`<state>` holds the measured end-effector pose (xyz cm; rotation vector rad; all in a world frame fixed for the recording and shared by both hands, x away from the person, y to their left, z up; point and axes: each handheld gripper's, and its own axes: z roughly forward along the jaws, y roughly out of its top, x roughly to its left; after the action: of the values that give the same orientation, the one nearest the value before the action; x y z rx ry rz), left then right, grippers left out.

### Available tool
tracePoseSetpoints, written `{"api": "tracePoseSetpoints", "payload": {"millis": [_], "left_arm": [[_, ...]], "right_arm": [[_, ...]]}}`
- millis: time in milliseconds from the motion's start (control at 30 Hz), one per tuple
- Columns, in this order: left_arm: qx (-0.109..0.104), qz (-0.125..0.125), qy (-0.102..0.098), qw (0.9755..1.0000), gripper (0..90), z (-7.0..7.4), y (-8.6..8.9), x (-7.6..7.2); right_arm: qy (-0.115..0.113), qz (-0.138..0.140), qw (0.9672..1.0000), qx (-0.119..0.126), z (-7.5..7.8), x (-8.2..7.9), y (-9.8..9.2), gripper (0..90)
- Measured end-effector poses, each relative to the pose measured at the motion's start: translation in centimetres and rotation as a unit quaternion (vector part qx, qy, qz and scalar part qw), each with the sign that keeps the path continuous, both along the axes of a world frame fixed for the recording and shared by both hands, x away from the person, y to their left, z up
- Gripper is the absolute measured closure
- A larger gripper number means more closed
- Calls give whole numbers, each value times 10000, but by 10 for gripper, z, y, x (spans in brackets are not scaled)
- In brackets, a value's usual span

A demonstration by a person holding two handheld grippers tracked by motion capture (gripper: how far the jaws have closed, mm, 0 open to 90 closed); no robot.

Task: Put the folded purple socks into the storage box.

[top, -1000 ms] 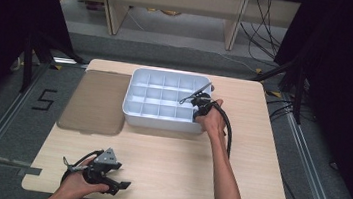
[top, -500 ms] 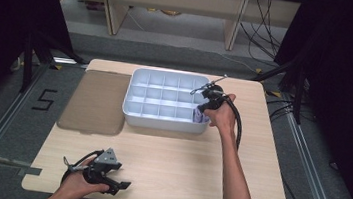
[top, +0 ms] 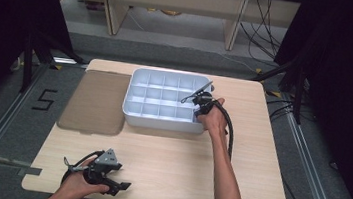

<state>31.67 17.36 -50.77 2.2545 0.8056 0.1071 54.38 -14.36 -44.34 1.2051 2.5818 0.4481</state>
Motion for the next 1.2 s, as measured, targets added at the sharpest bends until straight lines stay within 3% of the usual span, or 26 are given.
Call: {"api": "tracePoseSetpoints", "payload": {"millis": [233, 300, 333, 367, 400, 500, 567, 700, 767, 933, 1067, 1200], "left_arm": [[5, -21, -26, 10000, 233, 0, 0, 0], [-76, 54, -27, 10000, 233, 0, -1, 0], [-16, 4, -42, 10000, 234, 1, 0, 0], [-16, 12, -39, 10000, 233, 1, 0, 0], [-10, 25, -47, 10000, 233, 1, 1, 1], [-34, 40, -41, 10000, 233, 1, 0, 0], [-81, 67, -38, 9999, 233, 1, -1, 0], [-4, 49, -71, 10000, 233, 1, 1, 1], [-120, 141, -4, 9998, 233, 0, 0, 0], [-39, 97, -30, 9999, 233, 1, 1, 1], [-52, 80, -19, 10000, 233, 1, 1, 1], [-41, 59, -62, 10000, 233, 1, 1, 2]], "right_arm": [[-2, -21, 10000, 23, -2, 0, -1, 891], [3, 39, 9999, 112, 1, 0, -4, 881], [-1, 3, 9998, 219, 5, -2, -6, 871], [-116, -16, 9995, 293, 8, -3, -8, 859], [-72, -193, 9988, 455, 11, -7, -8, 845], [-331, -288, 9970, 638, 21, -13, -14, 798], [-522, -235, 9956, 737, 26, -15, -18, 762], [-656, -211, 9933, 926, 34, -21, -21, 721], [-736, -207, 9919, 1014, 37, -24, -22, 688], [-727, -74, 9893, 1259, 40, -32, -22, 665], [-892, -130, 9872, 1318, 41, -38, -21, 641], [-855, -107, 9869, 1366, 42, -44, -21, 597]]}}
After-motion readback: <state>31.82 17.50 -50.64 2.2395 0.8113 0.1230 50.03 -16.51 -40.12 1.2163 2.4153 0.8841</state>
